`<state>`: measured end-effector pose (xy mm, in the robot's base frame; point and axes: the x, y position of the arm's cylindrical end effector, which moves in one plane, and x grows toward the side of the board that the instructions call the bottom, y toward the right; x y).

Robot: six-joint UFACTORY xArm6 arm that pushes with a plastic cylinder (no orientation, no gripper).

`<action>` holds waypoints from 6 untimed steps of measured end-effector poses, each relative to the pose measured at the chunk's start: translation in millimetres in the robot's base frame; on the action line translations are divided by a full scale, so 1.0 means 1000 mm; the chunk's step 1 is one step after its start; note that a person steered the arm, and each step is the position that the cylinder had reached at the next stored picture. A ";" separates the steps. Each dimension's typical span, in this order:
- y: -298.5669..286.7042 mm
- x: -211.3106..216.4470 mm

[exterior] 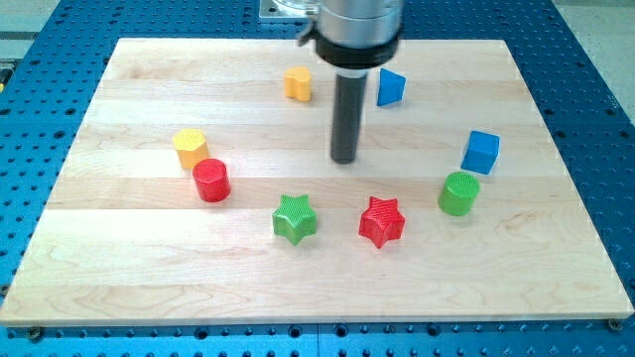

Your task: Slide the hexagon to the left

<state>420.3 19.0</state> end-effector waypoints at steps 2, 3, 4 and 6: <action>-0.073 0.007; -0.161 -0.006; -0.189 -0.017; -0.068 0.053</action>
